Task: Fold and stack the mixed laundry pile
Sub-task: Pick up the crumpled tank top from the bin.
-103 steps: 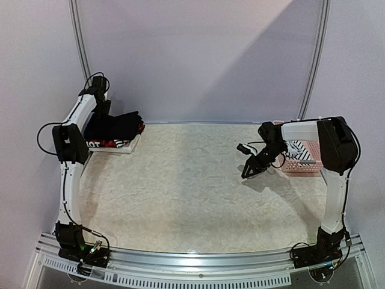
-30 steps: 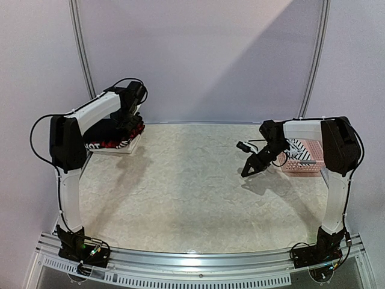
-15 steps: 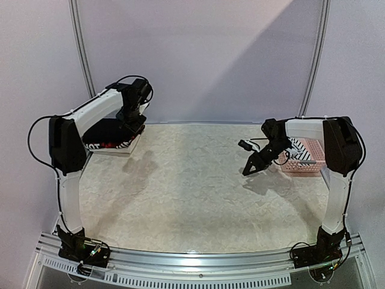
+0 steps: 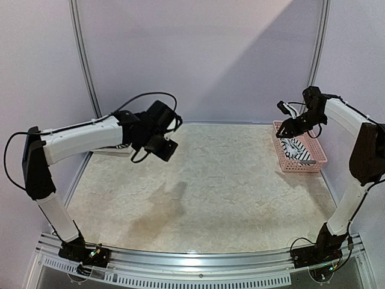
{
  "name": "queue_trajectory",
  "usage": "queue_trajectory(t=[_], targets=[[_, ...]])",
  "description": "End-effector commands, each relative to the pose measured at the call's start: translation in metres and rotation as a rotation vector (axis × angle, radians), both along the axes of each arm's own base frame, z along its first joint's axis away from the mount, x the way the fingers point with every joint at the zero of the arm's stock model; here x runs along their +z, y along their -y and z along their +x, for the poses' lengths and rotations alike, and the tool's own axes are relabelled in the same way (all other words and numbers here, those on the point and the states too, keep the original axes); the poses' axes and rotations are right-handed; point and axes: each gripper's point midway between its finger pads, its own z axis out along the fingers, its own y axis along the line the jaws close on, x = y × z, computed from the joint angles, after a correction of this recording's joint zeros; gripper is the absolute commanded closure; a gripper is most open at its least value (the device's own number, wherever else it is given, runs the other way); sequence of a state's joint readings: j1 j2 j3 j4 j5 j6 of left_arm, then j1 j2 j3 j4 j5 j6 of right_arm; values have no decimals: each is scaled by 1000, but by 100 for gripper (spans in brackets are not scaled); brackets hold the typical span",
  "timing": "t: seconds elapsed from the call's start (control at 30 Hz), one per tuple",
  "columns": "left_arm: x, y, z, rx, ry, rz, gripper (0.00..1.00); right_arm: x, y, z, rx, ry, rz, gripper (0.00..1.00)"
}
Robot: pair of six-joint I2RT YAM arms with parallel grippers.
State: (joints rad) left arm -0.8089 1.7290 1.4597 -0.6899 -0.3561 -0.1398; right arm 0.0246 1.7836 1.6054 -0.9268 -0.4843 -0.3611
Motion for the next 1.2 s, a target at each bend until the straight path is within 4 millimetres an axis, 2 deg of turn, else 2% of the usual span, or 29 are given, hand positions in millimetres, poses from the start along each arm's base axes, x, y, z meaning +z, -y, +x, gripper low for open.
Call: queue_trajectory(t=[0.0, 0.07, 0.13, 0.2, 0.27, 0.37, 0.43, 0.5, 0.63, 0.73, 0.8, 0.87, 0.9, 0.97, 1.03, 1.07, 1.1, 1.17], targets=[[-13, 43, -6, 27, 50, -188, 44, -2, 43, 25, -176, 46, -131, 56], [-24, 56, -18, 6, 39, -204, 44, -5, 67, 36, -253, 54, -172, 56], [-36, 70, -30, -18, 15, -212, 44, -15, 81, 45, -278, 44, -229, 57], [-46, 85, -43, -48, -20, -210, 44, -38, 92, 55, -284, 0, -276, 58], [-50, 99, -56, -89, -41, -202, 44, -58, 99, 63, -295, -33, -292, 59], [-50, 118, -75, -145, -46, -187, 44, -74, 104, 75, -304, -50, -306, 59], [-49, 126, -83, -170, -50, -188, 44, -92, 108, 83, -312, -73, -327, 59], [-46, 131, -88, -183, -51, -189, 44, -107, 110, 89, -316, -98, -333, 59], [-39, 132, -92, -195, -44, -180, 44, -122, 108, 94, -310, -131, -324, 62], [-34, 128, -90, -192, -28, -163, 45, -129, 109, 94, -308, -149, -327, 75], [-31, 125, -90, -194, -23, -154, 45, -128, 108, 93, -303, -157, -314, 87], [-26, 123, -90, -195, -13, -146, 45, -117, 110, 91, -303, -149, -308, 99], [-22, 120, -89, -195, -5, -141, 45, -108, 110, 91, -302, -133, -311, 100], [-15, 116, -89, -194, 12, -137, 45, -71, 110, 91, -305, -57, -304, 100], [-8, 110, -89, -193, 32, -131, 45, -29, 105, 87, -301, 21, -278, 100], [-4, 107, -89, -192, 42, -125, 45, 3, 100, 81, -297, 75, -256, 100], [-1, 104, -88, -189, 51, -120, 44, 24, 94, 77, -286, 108, -233, 100], [5, 99, -87, -185, 69, -109, 44, 77, 78, 62, -246, 206, -190, 100]])
